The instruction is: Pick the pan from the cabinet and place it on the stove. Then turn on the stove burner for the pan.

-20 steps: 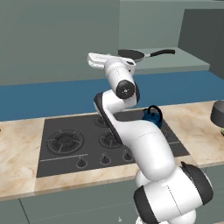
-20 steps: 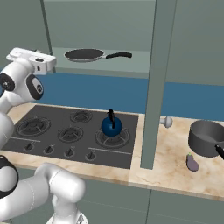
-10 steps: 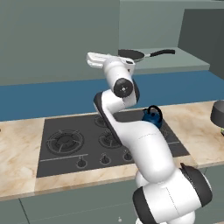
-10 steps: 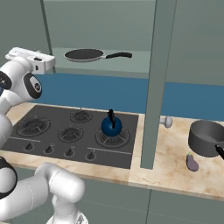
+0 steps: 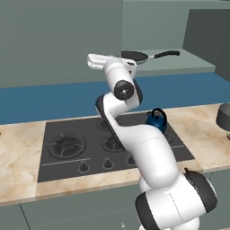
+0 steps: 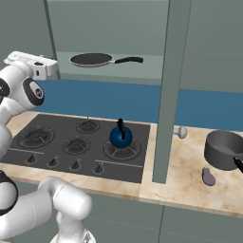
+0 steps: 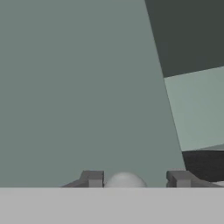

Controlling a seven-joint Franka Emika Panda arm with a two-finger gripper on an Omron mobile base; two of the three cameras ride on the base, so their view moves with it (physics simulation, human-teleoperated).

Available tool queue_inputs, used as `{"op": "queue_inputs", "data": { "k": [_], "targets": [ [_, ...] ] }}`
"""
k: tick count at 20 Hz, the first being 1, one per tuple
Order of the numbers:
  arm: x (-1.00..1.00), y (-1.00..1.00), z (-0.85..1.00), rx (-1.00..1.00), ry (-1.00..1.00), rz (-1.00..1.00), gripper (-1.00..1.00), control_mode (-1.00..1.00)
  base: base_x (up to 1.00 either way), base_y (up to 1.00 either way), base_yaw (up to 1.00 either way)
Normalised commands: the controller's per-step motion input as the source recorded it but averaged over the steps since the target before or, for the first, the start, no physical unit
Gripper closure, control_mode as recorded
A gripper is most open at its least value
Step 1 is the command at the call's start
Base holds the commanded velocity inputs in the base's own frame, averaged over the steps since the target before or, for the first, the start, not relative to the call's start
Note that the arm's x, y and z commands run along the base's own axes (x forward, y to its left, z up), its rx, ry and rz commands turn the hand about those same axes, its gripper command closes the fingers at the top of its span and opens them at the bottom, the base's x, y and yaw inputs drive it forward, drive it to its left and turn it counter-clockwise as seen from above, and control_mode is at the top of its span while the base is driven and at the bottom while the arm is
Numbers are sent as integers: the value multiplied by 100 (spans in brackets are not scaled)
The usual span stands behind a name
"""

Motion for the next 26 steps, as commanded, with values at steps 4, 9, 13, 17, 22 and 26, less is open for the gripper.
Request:
{"op": "queue_inputs", "data": {
  "k": [4, 9, 13, 17, 22, 26],
  "targets": [
    [0, 35, 0, 0, -5, 0, 100, -100, 0, 0, 0],
    [0, 33, 0, 0, -3, 0, 100, -100, 0, 0, 0],
    [1, 7, 0, 0, 1, 0, 100, -100, 0, 0, 0],
    [-3, 5, 0, 0, 0, 0, 100, -100, 0, 0, 0],
    [-39, 31, 0, 0, 0, 0, 100, -100, 0, 0, 0],
    [-63, 41, -3, -4, 1, 2, 100, -100, 0, 0, 0]
  ]
}}
